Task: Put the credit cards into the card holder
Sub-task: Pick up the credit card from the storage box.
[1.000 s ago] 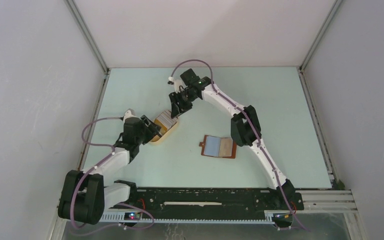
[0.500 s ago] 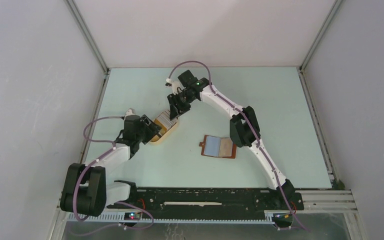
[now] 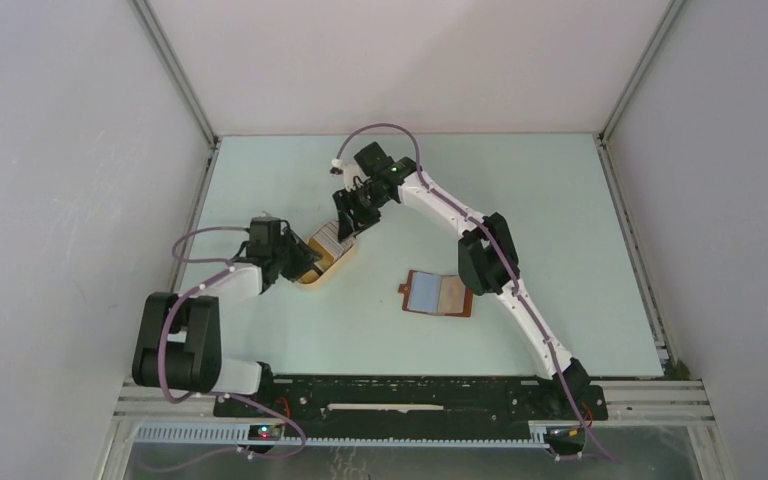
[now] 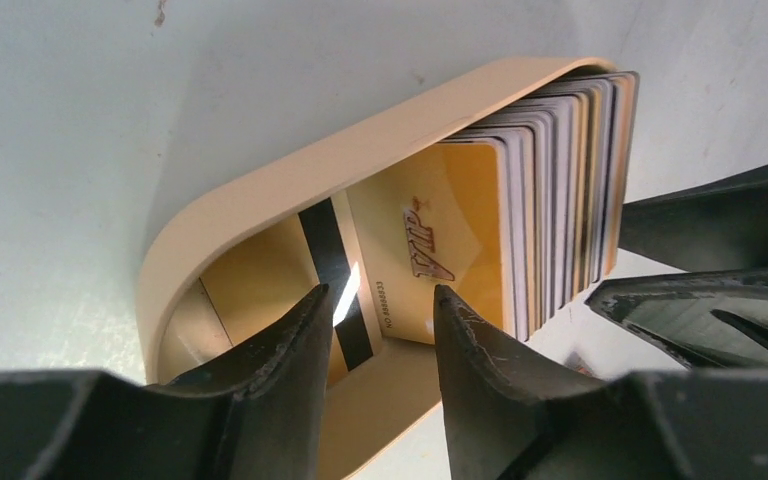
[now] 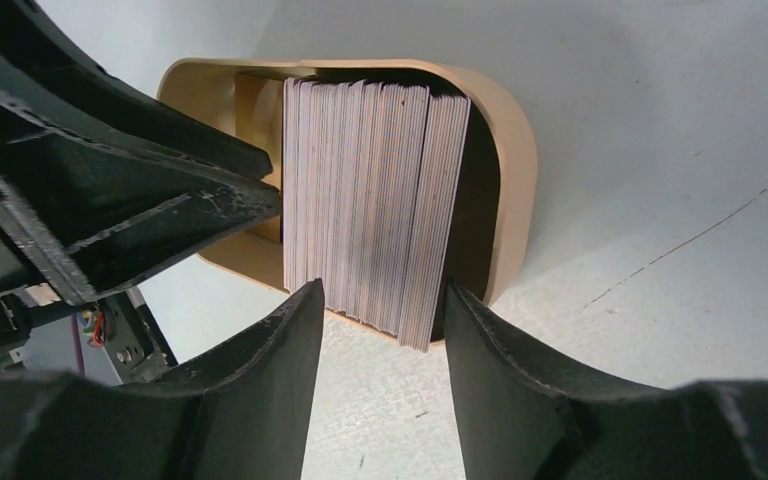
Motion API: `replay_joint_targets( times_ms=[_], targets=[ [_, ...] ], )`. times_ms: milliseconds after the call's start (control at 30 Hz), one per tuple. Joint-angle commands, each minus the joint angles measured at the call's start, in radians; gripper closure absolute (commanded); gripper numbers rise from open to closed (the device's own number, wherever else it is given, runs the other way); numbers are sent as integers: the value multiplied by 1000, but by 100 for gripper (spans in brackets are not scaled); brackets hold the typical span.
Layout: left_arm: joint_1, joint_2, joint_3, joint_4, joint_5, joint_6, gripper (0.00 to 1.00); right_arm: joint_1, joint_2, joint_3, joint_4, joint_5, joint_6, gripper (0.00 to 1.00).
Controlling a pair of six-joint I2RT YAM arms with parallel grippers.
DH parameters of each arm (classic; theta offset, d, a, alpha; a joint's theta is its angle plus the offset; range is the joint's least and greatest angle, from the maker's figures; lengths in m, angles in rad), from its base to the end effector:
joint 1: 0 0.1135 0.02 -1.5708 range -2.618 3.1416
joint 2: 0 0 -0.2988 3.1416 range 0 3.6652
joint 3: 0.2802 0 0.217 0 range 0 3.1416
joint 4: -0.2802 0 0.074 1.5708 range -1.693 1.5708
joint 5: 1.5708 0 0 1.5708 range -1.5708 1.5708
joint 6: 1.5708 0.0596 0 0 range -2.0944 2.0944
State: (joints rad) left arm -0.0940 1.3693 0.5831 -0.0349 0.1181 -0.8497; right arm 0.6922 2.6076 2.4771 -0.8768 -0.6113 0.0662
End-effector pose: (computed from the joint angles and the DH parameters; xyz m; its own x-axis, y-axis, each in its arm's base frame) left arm 0.2390 -0.0296 0.2036 -0.6111 -0.6915 -0.3851 -0.4330 0.6993 -0.5687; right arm 0.4073 0.3821 0.1941 -0.6996 -0.5096 -0.5009 -0.7139 0.4695 0.5195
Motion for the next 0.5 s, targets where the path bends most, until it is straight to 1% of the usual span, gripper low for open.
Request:
replay_joint_targets(
  times_ms=[0,233,467],
  targets=[
    [18,37,55,-26,75,-9,54,7,18,36,4,-9,33,42],
    [26,64,67,-26,96,-10,54,17,28,37,3,-37,49,40],
    [42,94,70,-13,132,-20,56,41,37,44,-2,-20,51,36]
  ],
)
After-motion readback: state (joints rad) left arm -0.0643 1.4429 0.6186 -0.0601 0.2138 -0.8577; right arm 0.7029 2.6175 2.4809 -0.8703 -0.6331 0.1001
